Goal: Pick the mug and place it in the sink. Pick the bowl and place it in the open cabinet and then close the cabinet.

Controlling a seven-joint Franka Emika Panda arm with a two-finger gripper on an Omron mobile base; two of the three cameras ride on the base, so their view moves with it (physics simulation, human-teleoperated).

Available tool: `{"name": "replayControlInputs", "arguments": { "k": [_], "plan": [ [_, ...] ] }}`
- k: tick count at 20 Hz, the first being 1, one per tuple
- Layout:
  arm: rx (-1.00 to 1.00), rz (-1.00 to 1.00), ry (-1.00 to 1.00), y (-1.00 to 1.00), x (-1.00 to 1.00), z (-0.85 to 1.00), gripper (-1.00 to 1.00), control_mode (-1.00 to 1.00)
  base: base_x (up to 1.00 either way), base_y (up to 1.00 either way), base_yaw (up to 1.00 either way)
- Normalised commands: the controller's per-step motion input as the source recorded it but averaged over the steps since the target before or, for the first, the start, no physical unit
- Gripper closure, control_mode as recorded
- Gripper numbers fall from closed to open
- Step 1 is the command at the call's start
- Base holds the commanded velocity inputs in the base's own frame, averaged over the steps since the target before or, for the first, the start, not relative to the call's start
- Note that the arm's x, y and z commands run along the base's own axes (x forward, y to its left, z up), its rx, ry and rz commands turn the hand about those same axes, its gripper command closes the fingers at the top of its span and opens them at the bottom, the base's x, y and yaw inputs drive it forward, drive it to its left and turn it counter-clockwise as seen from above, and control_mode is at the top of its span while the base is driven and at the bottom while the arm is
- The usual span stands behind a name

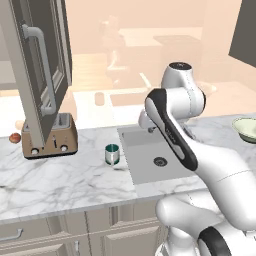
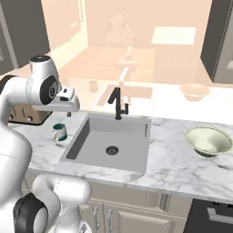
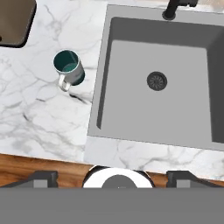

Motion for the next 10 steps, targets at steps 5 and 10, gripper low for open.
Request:
{"name": "replayControlInputs", "arguments": {
  "k": [5,10],
  "plan": [
    [0.0,-0.09,0.11,0.29,-0.03,-0.27,-1.0,-1.0,0.0,0.0,0.0],
    [0.01,-0.09,0.15,0.23,0.0,-0.33,-1.0,-1.0,0.0,0.0,0.0]
  ]
}}
